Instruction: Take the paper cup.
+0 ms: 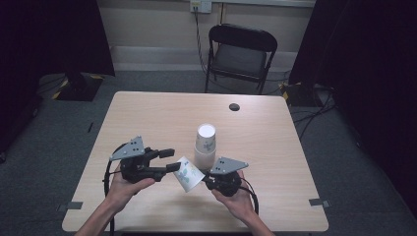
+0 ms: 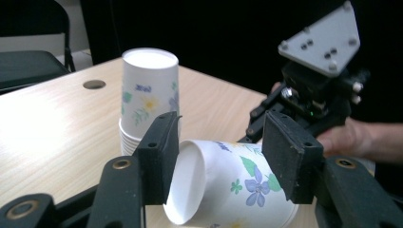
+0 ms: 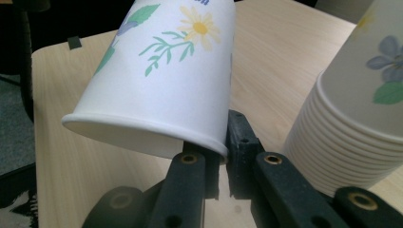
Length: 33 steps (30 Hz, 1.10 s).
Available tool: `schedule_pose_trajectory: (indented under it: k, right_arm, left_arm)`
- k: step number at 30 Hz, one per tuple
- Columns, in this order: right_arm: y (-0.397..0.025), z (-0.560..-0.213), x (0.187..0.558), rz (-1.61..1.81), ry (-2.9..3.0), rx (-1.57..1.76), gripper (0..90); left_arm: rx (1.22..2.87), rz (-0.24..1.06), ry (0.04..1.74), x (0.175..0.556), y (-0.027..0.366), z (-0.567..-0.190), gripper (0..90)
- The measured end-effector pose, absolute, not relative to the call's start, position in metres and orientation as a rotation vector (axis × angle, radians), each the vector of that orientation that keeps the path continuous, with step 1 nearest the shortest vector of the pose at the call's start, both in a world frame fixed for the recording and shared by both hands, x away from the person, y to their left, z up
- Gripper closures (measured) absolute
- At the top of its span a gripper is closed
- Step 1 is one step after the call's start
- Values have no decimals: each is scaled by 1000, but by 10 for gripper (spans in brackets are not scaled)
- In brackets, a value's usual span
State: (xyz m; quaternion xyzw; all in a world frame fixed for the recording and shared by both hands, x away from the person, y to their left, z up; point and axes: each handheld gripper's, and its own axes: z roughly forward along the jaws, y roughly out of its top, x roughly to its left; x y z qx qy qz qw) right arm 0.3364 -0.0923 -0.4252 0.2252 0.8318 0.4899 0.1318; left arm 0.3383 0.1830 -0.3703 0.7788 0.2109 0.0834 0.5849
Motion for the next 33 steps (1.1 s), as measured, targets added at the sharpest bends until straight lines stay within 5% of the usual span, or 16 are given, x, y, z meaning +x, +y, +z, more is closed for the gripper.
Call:
schedule_pose_trajectory:
  k: [33]
  right_arm:
    - [-95,-420,349,1417,2570,723,882]
  left_arm:
    - [2110,297,190,327,156,-400,281]
